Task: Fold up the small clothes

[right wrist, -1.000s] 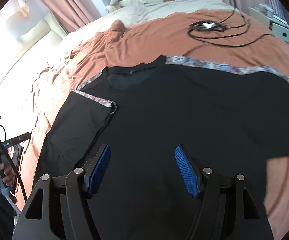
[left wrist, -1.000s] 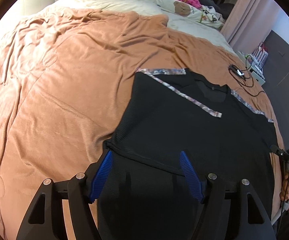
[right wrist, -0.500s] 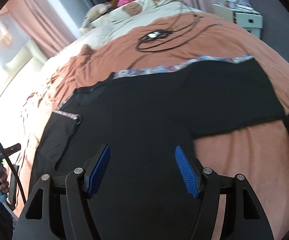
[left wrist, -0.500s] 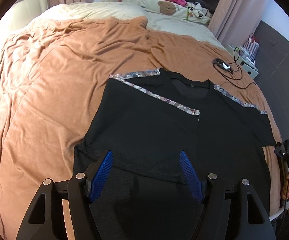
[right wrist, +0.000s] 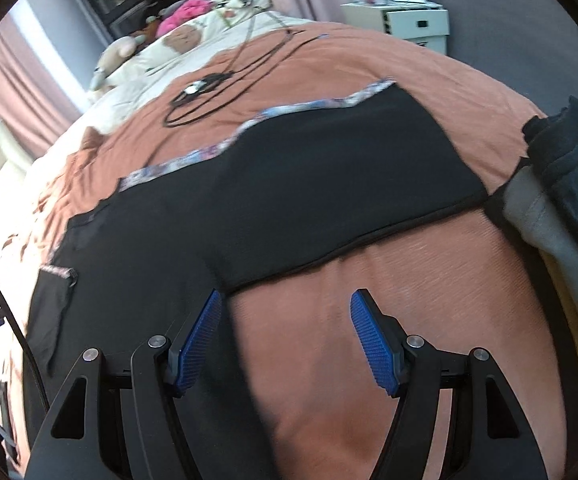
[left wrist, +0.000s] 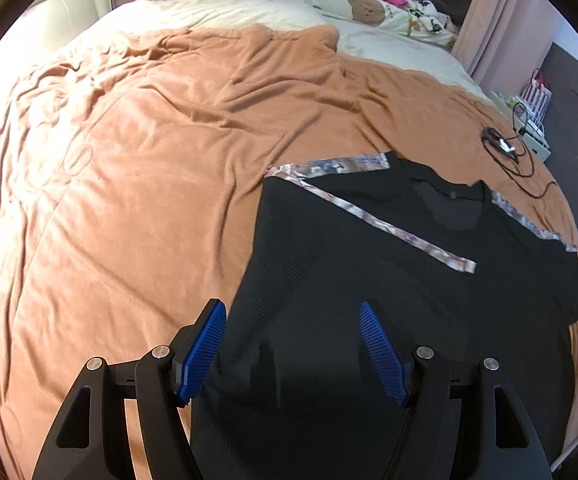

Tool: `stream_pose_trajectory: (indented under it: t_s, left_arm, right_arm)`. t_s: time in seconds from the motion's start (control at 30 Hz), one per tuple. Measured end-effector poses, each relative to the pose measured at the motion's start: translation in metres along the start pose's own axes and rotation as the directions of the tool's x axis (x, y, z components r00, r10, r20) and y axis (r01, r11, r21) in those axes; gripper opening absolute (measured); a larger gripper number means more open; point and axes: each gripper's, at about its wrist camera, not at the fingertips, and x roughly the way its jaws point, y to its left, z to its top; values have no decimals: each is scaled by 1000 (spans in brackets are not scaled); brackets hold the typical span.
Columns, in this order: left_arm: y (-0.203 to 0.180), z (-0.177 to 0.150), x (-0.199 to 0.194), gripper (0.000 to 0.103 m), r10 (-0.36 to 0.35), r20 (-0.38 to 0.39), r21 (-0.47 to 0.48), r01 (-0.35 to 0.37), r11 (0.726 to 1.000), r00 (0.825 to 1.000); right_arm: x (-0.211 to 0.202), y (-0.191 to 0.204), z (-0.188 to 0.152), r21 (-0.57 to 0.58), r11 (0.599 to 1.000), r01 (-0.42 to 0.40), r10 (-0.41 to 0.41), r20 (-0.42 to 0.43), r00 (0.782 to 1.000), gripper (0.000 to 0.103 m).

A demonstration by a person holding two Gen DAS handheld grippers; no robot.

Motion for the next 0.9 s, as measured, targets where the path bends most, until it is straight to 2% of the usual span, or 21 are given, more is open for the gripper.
stream_pose_trajectory:
  t_s: [0.2, 0.4, 0.6, 0.77, 0.8, 0.87, 0.9]
  left_arm:
    - [6, 17, 34, 71, 6, -26, 10, -5, 1000, 1000]
    - [1, 30, 58, 71, 5, -37, 35, -4, 999, 999]
    - [-2, 47, 77, 71, 28, -46, 58, -25, 998, 999]
    - [-1, 60, 102, 71, 92, -76, 81, -86, 993, 993]
    - [1, 62, 105, 69, 85, -72, 77, -80, 994, 994]
    - [5, 66, 109, 57, 56, -61, 67, -52, 996, 997]
    - [7, 68, 110, 45, 50, -60, 63, -46, 997, 997]
  right_arm:
    - [13, -7, 7, 46, 997, 61, -61, 7, 998, 66]
    - [31, -15, 11, 137, 989, 57, -55, -19, 998, 66]
    - [41, -14, 24, 150, 985, 80, -82, 5, 997, 66]
    - [52, -10, 30, 148, 983, 106, -109, 12, 994, 66]
    - [54, -10, 31, 148, 982, 114, -117, 13, 993, 66]
    - [58, -11, 35, 151, 981, 121, -125, 16, 992, 66]
    - [59, -11, 37, 149, 981, 124, -127, 17, 992, 66]
